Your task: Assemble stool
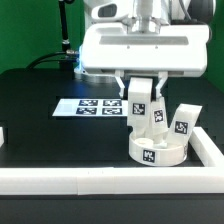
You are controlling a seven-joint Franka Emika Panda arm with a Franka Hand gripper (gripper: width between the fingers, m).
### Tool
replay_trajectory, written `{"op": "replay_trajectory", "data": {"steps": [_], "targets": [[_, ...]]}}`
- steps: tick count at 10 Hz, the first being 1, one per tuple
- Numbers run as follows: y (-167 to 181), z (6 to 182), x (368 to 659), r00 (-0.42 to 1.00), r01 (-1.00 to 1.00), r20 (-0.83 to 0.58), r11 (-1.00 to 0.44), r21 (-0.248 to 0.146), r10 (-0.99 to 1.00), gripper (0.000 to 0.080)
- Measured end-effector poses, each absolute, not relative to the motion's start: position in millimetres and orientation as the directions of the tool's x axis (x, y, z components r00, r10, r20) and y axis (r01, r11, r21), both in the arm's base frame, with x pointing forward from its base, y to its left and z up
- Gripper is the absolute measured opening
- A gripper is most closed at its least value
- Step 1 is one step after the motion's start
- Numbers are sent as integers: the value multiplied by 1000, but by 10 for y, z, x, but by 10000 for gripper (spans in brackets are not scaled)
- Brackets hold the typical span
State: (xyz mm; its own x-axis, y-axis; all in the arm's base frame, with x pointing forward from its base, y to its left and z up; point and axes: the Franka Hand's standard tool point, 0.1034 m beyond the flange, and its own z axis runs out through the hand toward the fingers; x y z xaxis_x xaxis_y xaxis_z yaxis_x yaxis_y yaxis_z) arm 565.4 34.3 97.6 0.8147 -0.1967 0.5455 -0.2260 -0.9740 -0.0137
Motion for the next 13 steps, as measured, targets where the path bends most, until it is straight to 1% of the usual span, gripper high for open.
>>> {"op": "replay_trajectory", "data": {"steps": [3,4,5,6,9,13], "targets": [[359,984,5663,808,-224,556,-974,-14,-194,337],[435,955,5654,808,-212,561,-977,-11,-181,337],[501,944,5679,819,-208,543,-978,-18,-184,337],[518,971,5730,811,-203,556,-979,-18,-179,337],[481,950,5813,818,-198,549,-980,-11,-171,337],[464,956,5839,821,-189,548,-982,-4,-160,337]]}}
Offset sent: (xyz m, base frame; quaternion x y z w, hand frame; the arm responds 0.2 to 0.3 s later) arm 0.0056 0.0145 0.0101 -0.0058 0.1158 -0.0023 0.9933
